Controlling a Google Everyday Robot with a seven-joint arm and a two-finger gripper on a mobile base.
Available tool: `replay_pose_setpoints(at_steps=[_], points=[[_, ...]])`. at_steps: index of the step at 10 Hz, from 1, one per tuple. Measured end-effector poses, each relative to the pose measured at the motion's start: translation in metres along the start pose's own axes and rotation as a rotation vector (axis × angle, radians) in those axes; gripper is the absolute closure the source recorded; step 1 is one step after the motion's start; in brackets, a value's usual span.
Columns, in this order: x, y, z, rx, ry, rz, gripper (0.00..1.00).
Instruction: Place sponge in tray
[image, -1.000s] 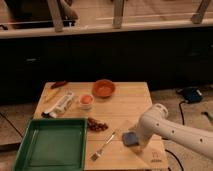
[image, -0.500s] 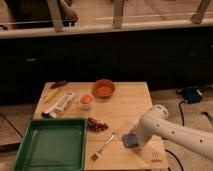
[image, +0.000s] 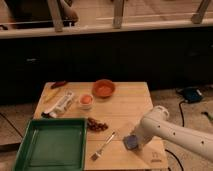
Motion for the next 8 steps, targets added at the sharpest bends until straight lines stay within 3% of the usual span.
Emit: replay_pose_setpoints(at_steps=[8], points=[[0.000,0.008,-0.021,0.006,0.011,0.005,0.91]])
